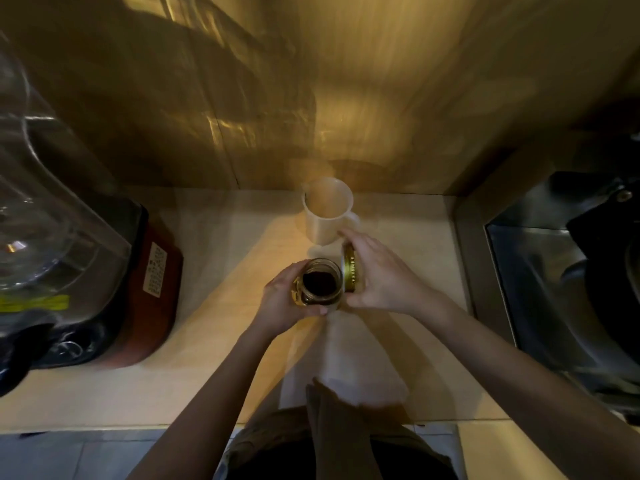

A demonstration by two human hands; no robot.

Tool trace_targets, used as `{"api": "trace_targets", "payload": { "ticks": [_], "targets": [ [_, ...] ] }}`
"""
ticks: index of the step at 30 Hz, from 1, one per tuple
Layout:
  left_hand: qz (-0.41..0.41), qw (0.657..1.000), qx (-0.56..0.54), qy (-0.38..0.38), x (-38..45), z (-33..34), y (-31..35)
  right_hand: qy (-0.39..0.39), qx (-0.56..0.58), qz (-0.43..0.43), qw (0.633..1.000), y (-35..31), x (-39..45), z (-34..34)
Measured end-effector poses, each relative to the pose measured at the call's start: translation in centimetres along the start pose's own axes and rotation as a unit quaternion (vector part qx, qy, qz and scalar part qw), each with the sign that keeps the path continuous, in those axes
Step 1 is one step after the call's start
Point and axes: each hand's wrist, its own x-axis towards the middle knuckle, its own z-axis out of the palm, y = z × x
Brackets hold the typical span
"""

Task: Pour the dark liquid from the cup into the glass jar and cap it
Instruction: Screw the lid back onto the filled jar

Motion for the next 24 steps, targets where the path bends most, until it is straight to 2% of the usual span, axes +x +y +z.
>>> {"api": "trace_targets", "payload": {
  "ticks": [4, 8, 14, 24],
  "targets": [
    [-0.018, 1.000, -0.018, 0.009, 0.0, 0.0, 0.0, -0.016, -0.025, -0.015, 0.999, -1.4, 0.6, 0.5],
    [-0.033, 0.999, -0.031, 0.020, -0.1, 0.2, -0.2, -0.052, -0.110, -0.035, 0.992, -2.2, 1.9, 1.1],
    [-0.044, 0.998, -0.026, 0.021, 0.0, 0.0, 0.0, -0.091, -0.256, -0.047, 0.961, -3.3, 3.4, 1.5],
    [-0.049, 0.998, -0.024, 0.018, 0.0, 0.1, 0.0, -0.094, -0.324, 0.000, 0.941, -4.6, 4.0, 1.9]
  ]
}}
